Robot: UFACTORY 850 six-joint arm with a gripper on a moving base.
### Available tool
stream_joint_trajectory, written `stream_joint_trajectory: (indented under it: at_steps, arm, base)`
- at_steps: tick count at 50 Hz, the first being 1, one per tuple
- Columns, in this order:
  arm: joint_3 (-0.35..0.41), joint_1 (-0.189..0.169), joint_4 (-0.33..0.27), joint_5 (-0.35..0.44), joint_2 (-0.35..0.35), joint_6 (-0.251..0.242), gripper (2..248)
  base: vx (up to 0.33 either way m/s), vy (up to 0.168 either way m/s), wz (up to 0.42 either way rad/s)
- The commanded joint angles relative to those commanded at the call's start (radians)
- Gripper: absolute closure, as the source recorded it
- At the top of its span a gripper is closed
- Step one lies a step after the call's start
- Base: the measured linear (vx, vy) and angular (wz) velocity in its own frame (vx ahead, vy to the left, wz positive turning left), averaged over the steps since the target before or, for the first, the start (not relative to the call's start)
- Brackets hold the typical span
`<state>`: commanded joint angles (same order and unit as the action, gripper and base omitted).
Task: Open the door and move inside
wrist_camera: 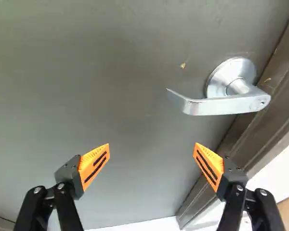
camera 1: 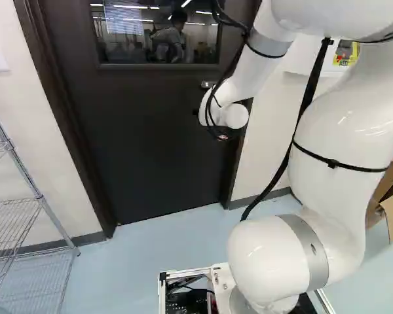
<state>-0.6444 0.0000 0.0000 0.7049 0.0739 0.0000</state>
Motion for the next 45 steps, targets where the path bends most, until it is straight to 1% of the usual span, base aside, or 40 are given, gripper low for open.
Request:
stream_joint_trajectory:
  at_steps: [25, 33, 45]
  arm:
    - [0.118, -0.031, 0.0, 0.0, -0.175, 0.0, 3]
    - [0.13, -0.038, 0.0, 0.0, -0.208, 0.0, 3]
    - [0.127, -0.039, 0.0, 0.0, -0.234, 0.0, 3]
  base:
    - [0.0, 0.0, 0.0]
    - [0.0, 0.0, 0.0]
    - [0.0, 0.0, 0.0]
